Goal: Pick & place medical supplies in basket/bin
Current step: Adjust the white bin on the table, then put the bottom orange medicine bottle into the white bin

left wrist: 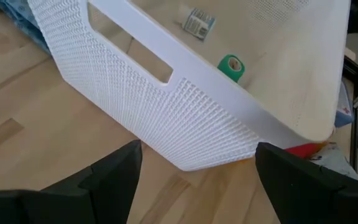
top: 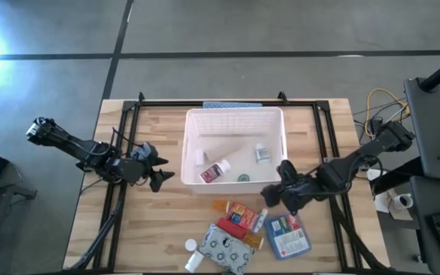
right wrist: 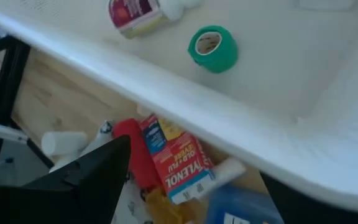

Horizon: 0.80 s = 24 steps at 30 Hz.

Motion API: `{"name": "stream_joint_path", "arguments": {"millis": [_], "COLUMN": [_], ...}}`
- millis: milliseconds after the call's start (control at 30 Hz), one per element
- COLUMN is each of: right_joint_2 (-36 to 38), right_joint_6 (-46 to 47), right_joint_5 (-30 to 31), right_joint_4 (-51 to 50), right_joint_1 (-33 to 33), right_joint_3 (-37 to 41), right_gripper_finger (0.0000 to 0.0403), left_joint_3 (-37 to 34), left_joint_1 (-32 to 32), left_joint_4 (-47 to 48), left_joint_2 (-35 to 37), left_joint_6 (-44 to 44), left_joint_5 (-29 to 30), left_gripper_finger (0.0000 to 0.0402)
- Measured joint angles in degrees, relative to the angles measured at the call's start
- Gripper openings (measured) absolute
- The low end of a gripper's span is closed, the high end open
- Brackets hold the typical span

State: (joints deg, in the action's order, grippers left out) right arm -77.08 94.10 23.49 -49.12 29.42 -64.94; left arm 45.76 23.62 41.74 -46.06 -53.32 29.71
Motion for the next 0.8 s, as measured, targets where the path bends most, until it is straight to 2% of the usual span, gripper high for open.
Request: {"name": "stream_joint_path", "arguments": {"millis": [200,400,600,800], "right_joint_2": [0.0,0.0,0.04,0.05], "right_joint_6": [-0.52,8.42,16.6,26.7], "right_joint_5": [-7.16,-13.69,-18.58,-28.48], "right_joint_4": [-3.36,-12.03,-12.26,-10.63], "right_joint_1": [1.95,7.26,13.65,18.51], "right_joint_3": [-0.42,0.77,2.57,7.11], "right_gripper_finger": [0.0327,0.0327,0.0327,0.0327], "left_joint_3": [0.0,0.0,0.0,0.0], "left_joint_1": [-0.01,0.0,0.11,0.11], "left_joint_4": [-0.29,-0.79,-1.19,-1.23], "left_joint_2": [-0.39,-0.42,-0.42,-0.42], "left_joint_6": [-0.06,-0.39,-0.39,-0.39], "left_joint_5": [0.0,0.0,0.0,0.06], "left_gripper_finger": [0.0293,0.0293,0.0293,0.0293]}}
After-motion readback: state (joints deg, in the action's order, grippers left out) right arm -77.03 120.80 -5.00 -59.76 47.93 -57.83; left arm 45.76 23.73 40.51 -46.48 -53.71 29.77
